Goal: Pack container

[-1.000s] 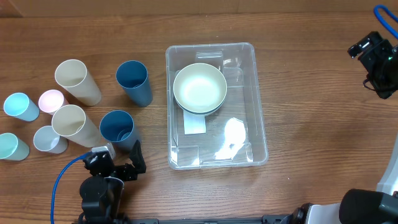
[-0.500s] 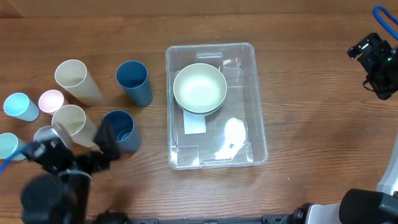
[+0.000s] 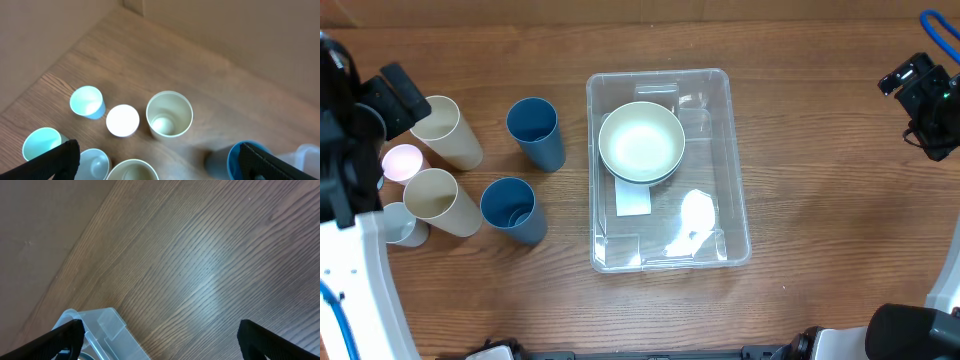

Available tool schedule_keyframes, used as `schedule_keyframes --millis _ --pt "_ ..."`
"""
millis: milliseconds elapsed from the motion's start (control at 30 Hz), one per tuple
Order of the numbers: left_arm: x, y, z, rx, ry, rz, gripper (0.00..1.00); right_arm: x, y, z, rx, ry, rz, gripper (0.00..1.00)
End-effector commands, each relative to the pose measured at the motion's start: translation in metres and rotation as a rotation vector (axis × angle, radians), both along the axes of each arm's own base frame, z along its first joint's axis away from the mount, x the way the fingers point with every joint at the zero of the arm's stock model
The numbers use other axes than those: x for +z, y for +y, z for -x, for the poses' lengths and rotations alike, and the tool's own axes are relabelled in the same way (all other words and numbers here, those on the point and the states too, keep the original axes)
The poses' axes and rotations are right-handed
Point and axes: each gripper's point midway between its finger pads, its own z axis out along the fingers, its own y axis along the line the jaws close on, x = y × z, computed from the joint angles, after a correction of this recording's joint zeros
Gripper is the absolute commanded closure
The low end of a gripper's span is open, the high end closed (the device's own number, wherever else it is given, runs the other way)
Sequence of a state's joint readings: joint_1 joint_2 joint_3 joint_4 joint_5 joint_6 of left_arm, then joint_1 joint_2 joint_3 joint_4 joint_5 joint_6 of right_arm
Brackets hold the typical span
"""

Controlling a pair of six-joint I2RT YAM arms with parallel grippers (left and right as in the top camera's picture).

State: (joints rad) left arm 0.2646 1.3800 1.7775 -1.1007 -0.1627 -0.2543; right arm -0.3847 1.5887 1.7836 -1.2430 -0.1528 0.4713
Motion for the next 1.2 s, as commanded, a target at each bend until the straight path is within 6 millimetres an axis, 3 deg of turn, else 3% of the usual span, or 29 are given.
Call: schedule_keyframes --millis 0,167,333,500,600,700,867,1133,1167 --pt "-0.007 0.013 -0.01 -0.028 0.066 -0.075 0.0 0.005 0.0 0.0 -0.005 -0.015 0.005 0.0" --pt "-0.053 0.081 -0.002 0.28 0.083 0.17 0.0 0.005 0.0 0.0 -0.005 -0.015 0.005 0.0" --pt "-0.093 0.15 0.013 0.373 0.03 0.45 0.0 0.005 0.0 0.0 -0.005 -0.015 0.005 0.0" --pt "-0.142 0.201 0.033 0.457 0.087 0.521 0.0 0.005 0.0 0.0 -0.005 -0.015 0.005 0.0" --pt "-0.171 0.213 0.024 0.416 0.137 0.509 0.01 0.005 0.0 0.0 -0.005 -0.015 0.005 0.0" --pt "-0.192 0.222 0.017 0.418 0.154 0.523 0.09 0.005 0.0 0.0 -0.005 -0.015 0.005 0.0" --pt "-0.227 0.239 0.002 0.408 0.163 0.525 0.1 0.005 0.0 0.0 -0.005 -0.015 0.005 0.0" --pt "-0.268 0.241 -0.018 0.317 0.231 0.479 0.27 0.005 0.0 0.0 -0.005 -0.015 0.005 0.0" --pt "-0.281 0.242 -0.019 0.319 0.257 0.477 0.28 0.005 0.0 0.0 -0.005 -0.015 0.005 0.0"
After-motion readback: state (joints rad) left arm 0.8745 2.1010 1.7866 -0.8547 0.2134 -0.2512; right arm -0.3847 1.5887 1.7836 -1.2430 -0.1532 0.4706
